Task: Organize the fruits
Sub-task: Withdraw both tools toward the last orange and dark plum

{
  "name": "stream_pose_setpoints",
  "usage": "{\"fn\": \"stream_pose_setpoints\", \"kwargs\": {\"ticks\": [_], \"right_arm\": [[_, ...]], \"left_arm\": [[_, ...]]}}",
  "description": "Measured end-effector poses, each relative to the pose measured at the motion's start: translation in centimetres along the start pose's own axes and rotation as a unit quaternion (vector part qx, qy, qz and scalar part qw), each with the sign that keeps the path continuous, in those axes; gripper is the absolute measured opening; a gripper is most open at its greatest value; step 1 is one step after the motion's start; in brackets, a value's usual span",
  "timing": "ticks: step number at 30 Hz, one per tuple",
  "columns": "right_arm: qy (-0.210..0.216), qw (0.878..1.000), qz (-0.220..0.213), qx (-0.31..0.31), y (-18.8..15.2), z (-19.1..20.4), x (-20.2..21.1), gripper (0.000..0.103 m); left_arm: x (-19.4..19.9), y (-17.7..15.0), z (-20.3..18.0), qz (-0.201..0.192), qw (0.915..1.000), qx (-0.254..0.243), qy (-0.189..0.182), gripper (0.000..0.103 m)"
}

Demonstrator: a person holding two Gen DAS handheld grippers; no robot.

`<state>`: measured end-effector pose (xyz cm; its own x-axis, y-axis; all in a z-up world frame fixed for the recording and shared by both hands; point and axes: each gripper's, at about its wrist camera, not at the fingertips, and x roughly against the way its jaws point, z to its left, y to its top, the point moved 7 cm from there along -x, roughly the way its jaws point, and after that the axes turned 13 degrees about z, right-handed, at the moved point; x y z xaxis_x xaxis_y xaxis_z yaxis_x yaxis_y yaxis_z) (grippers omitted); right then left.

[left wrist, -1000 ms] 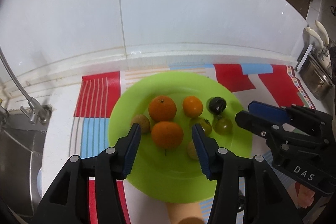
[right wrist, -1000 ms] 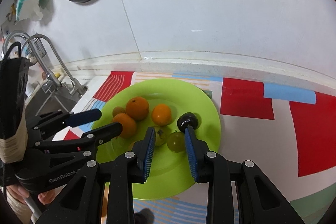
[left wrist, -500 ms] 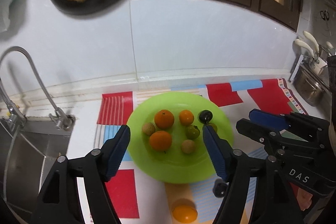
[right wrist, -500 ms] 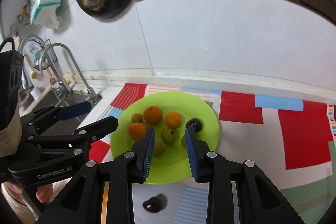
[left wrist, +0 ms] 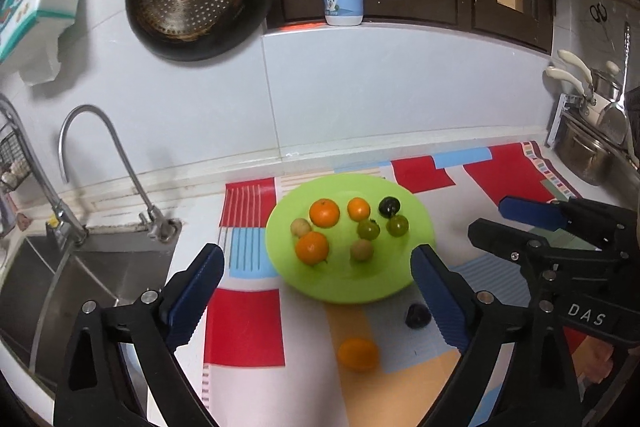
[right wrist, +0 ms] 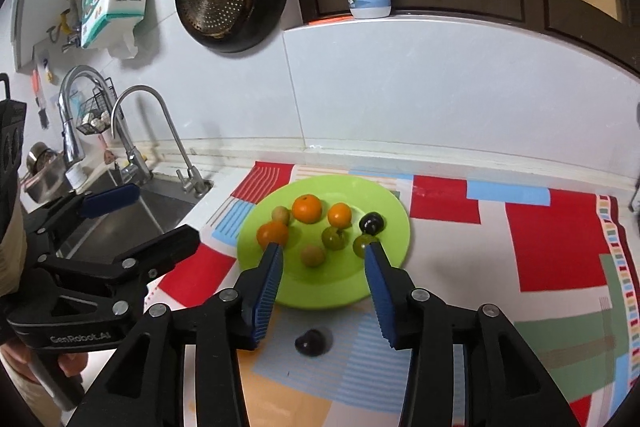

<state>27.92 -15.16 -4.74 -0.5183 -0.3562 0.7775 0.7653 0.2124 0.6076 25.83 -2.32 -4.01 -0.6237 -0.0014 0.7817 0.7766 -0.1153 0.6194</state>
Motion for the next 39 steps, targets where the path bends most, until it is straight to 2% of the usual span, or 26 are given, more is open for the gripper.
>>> {"fn": "stream_pose_setpoints", "kwargs": {"ticks": [3,12,20,26,32,34,39], "right_arm": [[-0.009,1.0,-0.003,0.008,-0.9,0.3,0.7,0.05],[-0.029,0.999,0.0,0.045,-3.6,1.3,1.3,0.05],[-0.02,0.995,0.054,0.081,-6.5,1.7,-1.5,0.05],[-0.016,0.989,0.097,0.11,-8.0,2.0,-4.1,0.05],[-0.004,0.986,0.119,0.117,-8.3,2.0,-6.3,0.05],[0.003,0.986,0.125,0.108,-8.2,1.7,-7.1,0.05],[0.009,0.987,0.13,0.097,-8.1,1.6,-8.3,0.05]], "left_arm": [[0.3,-1.4,-0.1,0.005,1.0,0.0,-0.001,0.096],[0.5,-5.3,-0.9,0.009,0.9997,-0.022,0.005,0.096],[-1.5,-7.6,-1.8,0.025,0.997,-0.071,0.014,0.096],[-3.9,-8.7,-2.0,0.054,0.995,-0.084,-0.008,0.095],[-6.5,-9.1,-2.3,0.088,0.9922,-0.081,-0.035,0.087],[-7.3,-9.2,-2.3,0.098,0.9911,-0.08,-0.041,0.08],[-8.4,-9.2,-2.2,0.113,0.99,-0.059,-0.061,0.074]]}}
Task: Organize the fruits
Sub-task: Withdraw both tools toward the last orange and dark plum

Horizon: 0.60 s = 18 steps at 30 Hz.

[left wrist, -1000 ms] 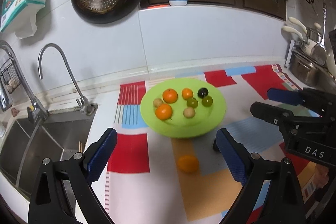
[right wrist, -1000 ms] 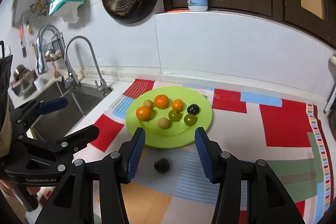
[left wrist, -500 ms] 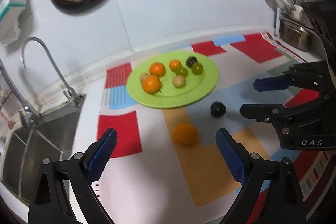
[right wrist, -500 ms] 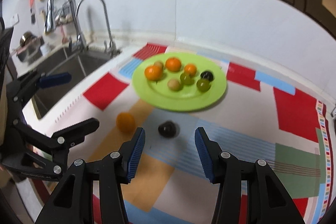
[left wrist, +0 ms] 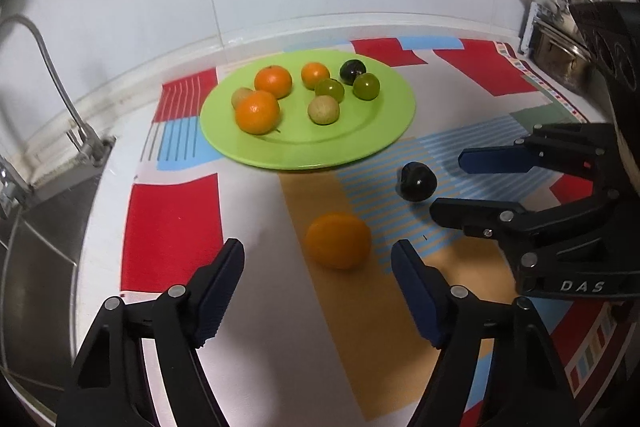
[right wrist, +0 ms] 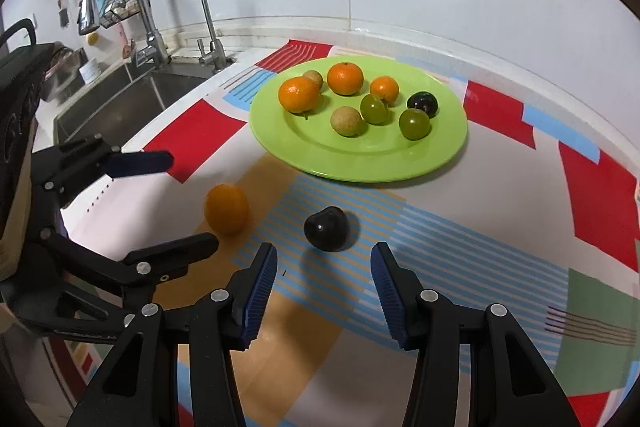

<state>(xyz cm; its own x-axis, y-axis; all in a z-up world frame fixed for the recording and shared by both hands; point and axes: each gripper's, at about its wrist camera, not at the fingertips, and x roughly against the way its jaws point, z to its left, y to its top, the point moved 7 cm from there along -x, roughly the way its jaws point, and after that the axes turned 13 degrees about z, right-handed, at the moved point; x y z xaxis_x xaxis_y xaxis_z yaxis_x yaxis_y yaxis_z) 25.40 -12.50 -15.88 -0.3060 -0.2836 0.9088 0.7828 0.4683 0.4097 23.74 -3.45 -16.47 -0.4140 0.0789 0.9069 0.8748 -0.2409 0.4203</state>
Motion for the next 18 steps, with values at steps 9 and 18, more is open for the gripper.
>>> {"fn": "stream_pose_setpoints", "kwargs": {"ticks": [9,18], "right_arm": [[0.012,1.0,0.007,-0.016,0.9,-0.2,-1.3,0.042],[0.01,1.0,0.009,-0.02,1.2,0.1,-2.0,0.034]], "left_arm": [[-1.1,0.7,0.2,0.012,0.9996,0.015,-0.023,0.061],[-1.6,0.7,0.0,0.021,0.998,0.027,-0.053,0.039]]}}
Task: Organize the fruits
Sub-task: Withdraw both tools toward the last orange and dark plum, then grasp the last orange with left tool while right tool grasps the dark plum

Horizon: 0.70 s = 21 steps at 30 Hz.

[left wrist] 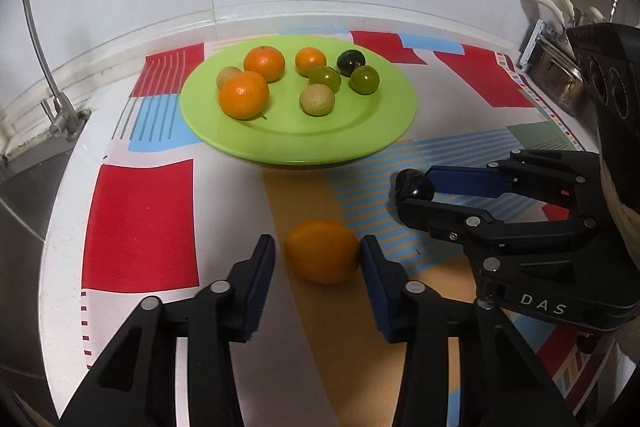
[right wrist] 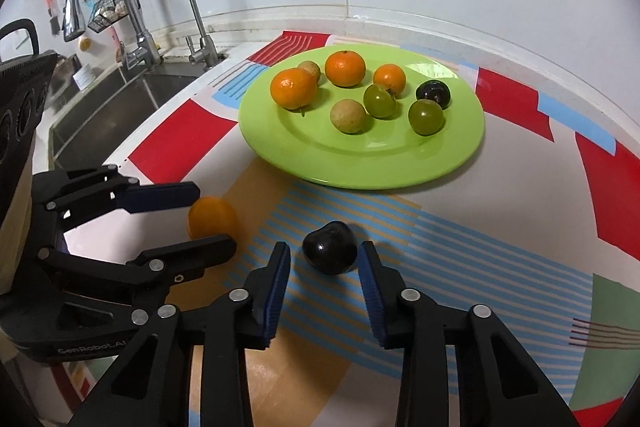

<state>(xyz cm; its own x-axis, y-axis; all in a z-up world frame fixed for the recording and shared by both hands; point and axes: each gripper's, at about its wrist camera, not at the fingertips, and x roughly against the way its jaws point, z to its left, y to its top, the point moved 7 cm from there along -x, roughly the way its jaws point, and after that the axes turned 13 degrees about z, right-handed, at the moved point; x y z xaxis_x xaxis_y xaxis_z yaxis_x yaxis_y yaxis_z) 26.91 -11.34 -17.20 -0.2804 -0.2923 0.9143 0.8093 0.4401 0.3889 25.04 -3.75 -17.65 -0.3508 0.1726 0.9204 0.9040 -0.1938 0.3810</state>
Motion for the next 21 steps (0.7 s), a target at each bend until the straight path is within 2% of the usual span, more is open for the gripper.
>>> {"fn": "stream_pose_setpoints", "kwargs": {"ticks": [13,21], "right_arm": [[-0.012,1.0,-0.001,-0.005,0.2,-0.2,-0.2,0.03],[-0.005,1.0,-0.011,-0.017,-1.3,0.9,1.4,0.03]], "left_arm": [[0.4,-0.6,0.7,0.0,0.9999,0.016,0.005,0.038],[2.9,-1.7,0.5,-0.018,0.9997,0.015,0.009,0.038]]}}
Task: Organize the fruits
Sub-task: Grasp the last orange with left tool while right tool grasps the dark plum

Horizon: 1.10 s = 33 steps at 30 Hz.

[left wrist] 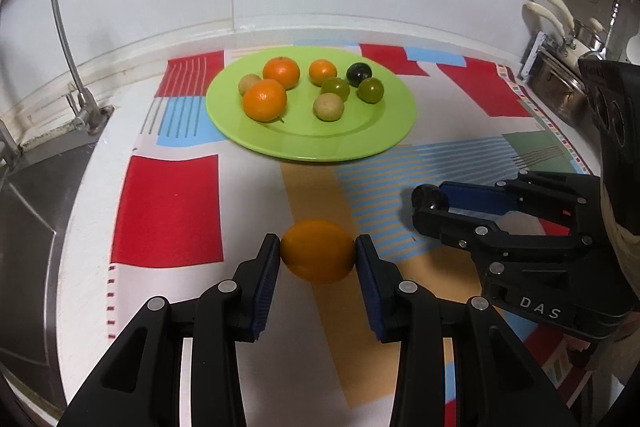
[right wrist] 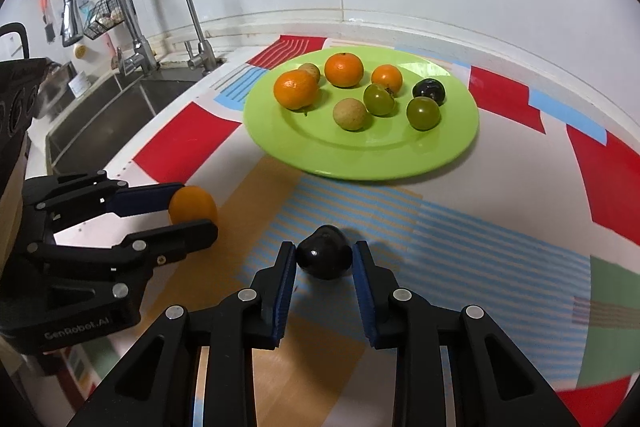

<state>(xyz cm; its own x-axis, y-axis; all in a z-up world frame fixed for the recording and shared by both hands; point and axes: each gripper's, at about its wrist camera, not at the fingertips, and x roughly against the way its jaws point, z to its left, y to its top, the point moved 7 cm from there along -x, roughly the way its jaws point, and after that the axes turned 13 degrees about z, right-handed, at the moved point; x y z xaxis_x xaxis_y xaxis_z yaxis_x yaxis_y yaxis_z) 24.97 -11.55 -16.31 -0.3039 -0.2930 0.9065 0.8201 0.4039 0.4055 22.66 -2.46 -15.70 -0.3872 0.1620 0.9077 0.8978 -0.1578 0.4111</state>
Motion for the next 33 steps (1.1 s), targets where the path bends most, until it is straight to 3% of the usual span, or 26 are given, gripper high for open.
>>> {"fn": "stream_pose_setpoints", "kwargs": {"ticks": [6,12,33], "right_arm": [[-0.001,1.0,-0.022,-0.015,-0.9,0.8,2.8,0.03],[0.0,0.998,-0.048,-0.032,-1.5,1.3,5.7,0.03],[0.005,0.994,-0.104,-0.04,-2.7,2.9,12.3,0.03]], "left_arm": [[2.9,-0.6,-0.3,-0.025,0.9996,0.0,0.013,0.038],[5.0,-1.0,-0.9,-0.046,0.9989,0.007,0.002,0.038],[10.7,-1.4,-2.3,-0.084,0.996,0.03,0.006,0.038]]}}
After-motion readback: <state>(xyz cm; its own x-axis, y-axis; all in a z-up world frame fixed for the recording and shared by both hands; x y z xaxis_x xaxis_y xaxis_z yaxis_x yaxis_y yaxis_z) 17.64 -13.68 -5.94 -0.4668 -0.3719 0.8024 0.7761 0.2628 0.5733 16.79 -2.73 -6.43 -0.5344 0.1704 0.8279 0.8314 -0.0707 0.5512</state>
